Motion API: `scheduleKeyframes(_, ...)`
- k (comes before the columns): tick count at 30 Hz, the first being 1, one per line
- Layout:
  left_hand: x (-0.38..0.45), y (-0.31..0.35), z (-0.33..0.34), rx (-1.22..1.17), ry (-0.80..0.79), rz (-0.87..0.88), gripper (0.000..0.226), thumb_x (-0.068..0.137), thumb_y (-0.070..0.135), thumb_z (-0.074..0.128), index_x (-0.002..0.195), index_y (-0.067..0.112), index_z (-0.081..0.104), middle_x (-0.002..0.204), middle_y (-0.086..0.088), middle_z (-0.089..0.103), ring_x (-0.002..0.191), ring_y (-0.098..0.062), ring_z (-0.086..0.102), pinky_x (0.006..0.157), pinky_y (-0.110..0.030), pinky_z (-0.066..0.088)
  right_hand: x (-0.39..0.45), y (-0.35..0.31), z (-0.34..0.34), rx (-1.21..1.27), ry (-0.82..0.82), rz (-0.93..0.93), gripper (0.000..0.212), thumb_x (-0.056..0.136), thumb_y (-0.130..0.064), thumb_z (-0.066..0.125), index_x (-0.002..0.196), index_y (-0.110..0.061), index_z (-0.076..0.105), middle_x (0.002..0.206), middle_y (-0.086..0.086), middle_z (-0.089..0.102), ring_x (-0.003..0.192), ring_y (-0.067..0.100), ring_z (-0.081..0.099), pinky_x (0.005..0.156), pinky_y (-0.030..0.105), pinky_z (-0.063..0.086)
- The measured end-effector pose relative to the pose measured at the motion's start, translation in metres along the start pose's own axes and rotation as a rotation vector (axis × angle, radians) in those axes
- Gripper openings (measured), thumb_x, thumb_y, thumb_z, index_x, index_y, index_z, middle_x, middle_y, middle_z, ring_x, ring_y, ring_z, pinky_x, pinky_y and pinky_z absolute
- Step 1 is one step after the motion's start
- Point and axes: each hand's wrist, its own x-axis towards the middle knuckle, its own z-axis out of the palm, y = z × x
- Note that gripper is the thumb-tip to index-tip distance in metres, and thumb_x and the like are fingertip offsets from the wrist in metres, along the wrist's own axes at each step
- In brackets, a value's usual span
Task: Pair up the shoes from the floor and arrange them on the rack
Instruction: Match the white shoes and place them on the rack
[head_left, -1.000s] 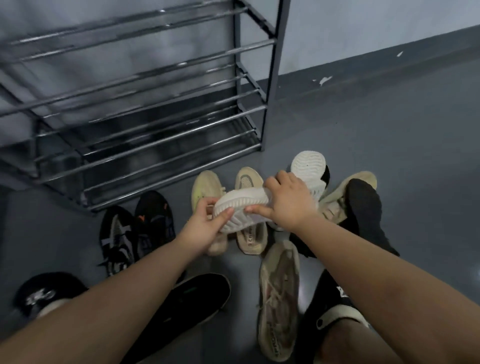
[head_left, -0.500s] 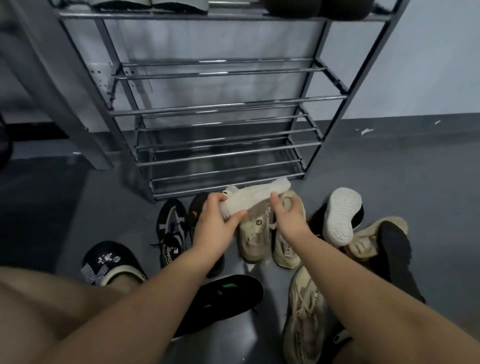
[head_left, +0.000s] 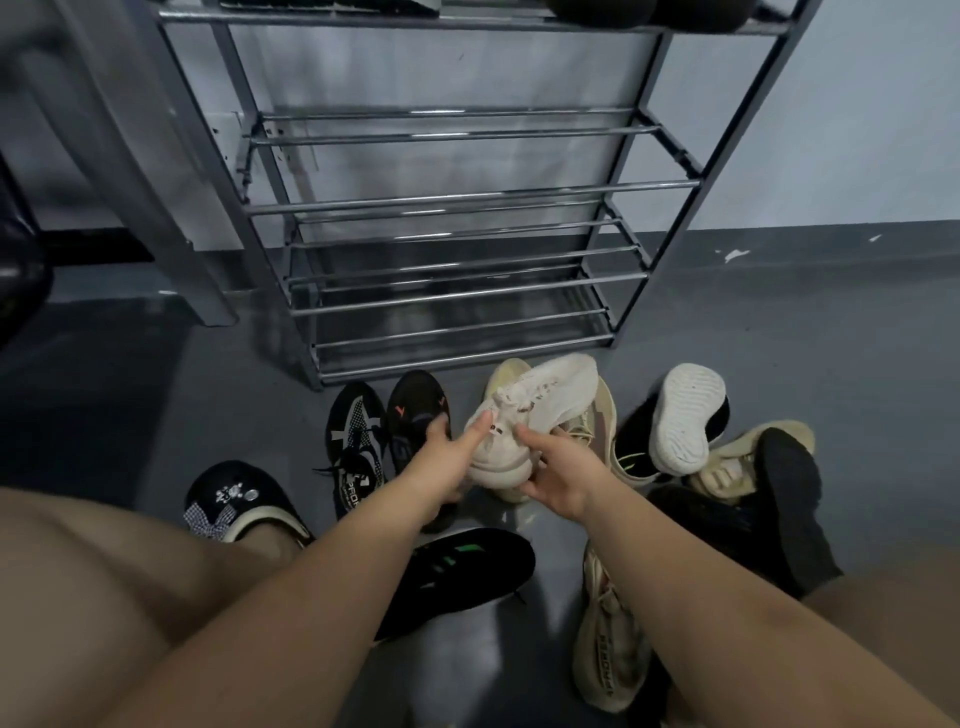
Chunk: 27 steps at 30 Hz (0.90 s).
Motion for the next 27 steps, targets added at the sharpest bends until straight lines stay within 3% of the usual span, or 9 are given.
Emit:
scheduleKeyframes(2, 0.002, -0.008, -0.006, -0.129, -0.159, -0.142, 0.06, 0.085, 0.058, 0.051, 0.131, 0.02, 0.048, 0.122, -0.001, 0.061, 0.115, -0.024, 0.056, 0.094, -0.042, 0.046, -0.001, 0.003, -0.003, -0.001, -0.06, -0.002, 0.048, 0.091, -0.008, 0.059, 0.135, -0.022, 0.047, 0.118, 0.003, 0.066, 0.105, 0.024, 0.066, 0.083, 0.044, 0.057)
scheduleKeyframes(4, 0.005, -0.016, -0.011, -0.173, -0.195, -0.146, 0.047, 0.087, 0.051, 0.054, 0.12, 0.018, 0.06, 0.109, 0.001, 0.068, 0.108, -0.021, 0.061, 0.093, -0.038, 0.049, -0.003, 0.006, -0.006, -0.021, -0.122, 0.016, 0.051, 0.091, -0.005, 0.058, 0.136, -0.025, 0.046, 0.116, 0.0, 0.068, 0.093, 0.017, 0.069, 0.069, 0.035, 0.06)
scheduleKeyframes(6, 0.007, -0.022, -0.014, -0.186, -0.192, -0.137, 0.046, 0.085, 0.049, 0.059, 0.118, 0.016, 0.063, 0.11, -0.001, 0.07, 0.108, -0.02, 0.063, 0.095, -0.038, 0.05, -0.004, 0.01, -0.01, -0.054, -0.162, 0.026, 0.054, 0.09, -0.003, 0.059, 0.136, -0.026, 0.047, 0.111, 0.0, 0.071, 0.094, 0.017, 0.07, 0.072, 0.035, 0.06)
scheduleKeyframes(9, 0.008, -0.028, -0.017, -0.168, -0.252, -0.155, 0.049, 0.082, 0.051, 0.061, 0.117, 0.017, 0.063, 0.112, -0.002, 0.071, 0.108, -0.02, 0.064, 0.097, -0.039, 0.049, -0.009, 0.012, -0.013, -0.116, -0.207, 0.031, 0.058, 0.089, -0.001, 0.059, 0.138, -0.028, 0.045, 0.122, 0.001, 0.067, 0.104, 0.019, 0.066, 0.079, 0.036, 0.059)
scheduleKeyframes(16, -0.002, -0.04, -0.017, -0.067, -0.385, -0.196, 0.041, 0.082, 0.045, 0.062, 0.115, 0.021, 0.06, 0.113, -0.003, 0.07, 0.104, -0.019, 0.065, 0.083, -0.036, 0.055, -0.011, 0.02, -0.024, -0.283, -0.218, 0.095, 0.069, 0.088, -0.006, 0.062, 0.146, -0.031, 0.032, 0.115, -0.004, 0.069, 0.101, 0.014, 0.066, 0.077, 0.033, 0.058)
scheduleKeyframes(22, 0.0, -0.051, -0.023, -0.048, -0.323, -0.2, 0.036, 0.09, 0.033, 0.059, 0.122, 0.017, 0.053, 0.113, -0.006, 0.067, 0.095, -0.02, 0.066, 0.076, -0.036, 0.058, -0.007, 0.032, -0.02, -0.294, -0.205, 0.11, 0.061, 0.089, -0.008, 0.063, 0.14, -0.032, 0.04, 0.114, -0.006, 0.067, 0.101, 0.013, 0.064, 0.079, 0.034, 0.056)
scheduleKeyframes(27, 0.004, -0.062, -0.031, -0.074, -0.296, -0.24, 0.025, 0.091, 0.028, 0.058, 0.113, 0.016, 0.055, 0.107, -0.007, 0.068, 0.094, -0.022, 0.066, 0.072, -0.036, 0.057, -0.001, 0.045, -0.006, -0.321, -0.093, 0.118, 0.043, 0.089, -0.015, 0.064, 0.13, -0.022, 0.053, 0.107, -0.001, 0.067, 0.09, 0.014, 0.063, 0.073, 0.033, 0.053)
